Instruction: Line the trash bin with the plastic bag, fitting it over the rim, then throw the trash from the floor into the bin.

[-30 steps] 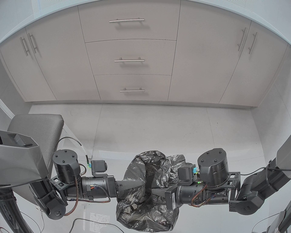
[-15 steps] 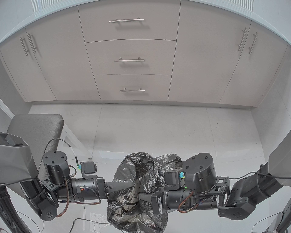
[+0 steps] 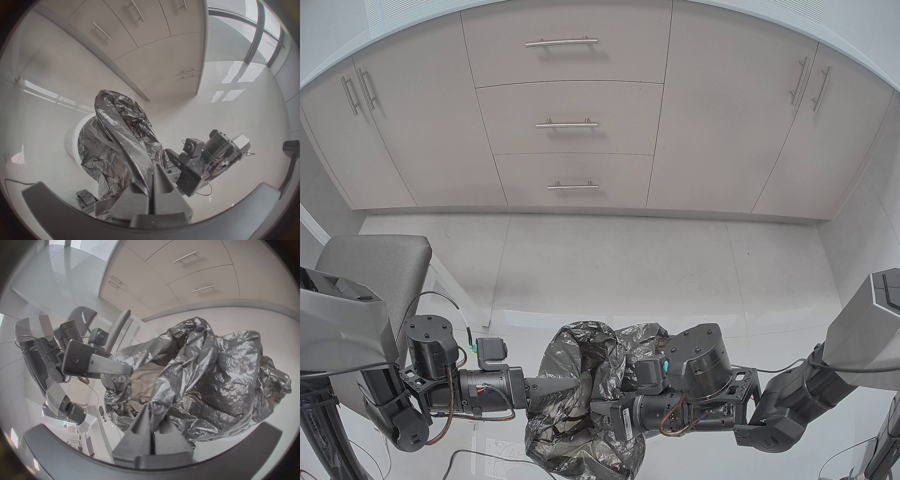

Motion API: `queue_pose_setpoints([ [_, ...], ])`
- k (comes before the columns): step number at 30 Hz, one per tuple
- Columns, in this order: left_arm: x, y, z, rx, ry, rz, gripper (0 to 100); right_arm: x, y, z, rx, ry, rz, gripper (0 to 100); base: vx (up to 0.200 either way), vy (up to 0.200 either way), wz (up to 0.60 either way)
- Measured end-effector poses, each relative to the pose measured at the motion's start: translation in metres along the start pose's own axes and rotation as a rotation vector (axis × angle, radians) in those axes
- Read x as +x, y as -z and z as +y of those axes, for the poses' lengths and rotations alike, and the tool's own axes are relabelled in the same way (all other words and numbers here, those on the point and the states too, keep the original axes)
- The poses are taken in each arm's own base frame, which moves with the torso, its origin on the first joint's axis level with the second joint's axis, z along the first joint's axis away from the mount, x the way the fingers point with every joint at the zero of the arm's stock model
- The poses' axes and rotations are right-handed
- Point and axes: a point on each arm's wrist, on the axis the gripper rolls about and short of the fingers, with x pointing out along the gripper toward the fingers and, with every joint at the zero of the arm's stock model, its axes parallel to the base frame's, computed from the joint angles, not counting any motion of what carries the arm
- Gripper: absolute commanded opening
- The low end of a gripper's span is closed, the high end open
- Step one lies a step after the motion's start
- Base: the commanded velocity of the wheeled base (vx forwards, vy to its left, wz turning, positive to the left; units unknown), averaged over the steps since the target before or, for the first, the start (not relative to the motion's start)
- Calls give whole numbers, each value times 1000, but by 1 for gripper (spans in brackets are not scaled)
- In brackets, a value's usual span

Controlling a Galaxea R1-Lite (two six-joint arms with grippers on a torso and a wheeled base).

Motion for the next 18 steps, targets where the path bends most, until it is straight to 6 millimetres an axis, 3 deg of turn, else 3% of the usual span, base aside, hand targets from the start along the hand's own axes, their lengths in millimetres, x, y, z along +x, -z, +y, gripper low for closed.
queue_pose_setpoints([
  [9,-1,-5,22,15,-49,-23,0,11,11,19,-32,-41,40,0,0,0,0],
  [18,-1,-6,46,71,-99,-28,0,14,25,1,-17,52,72,0,0,0,0],
])
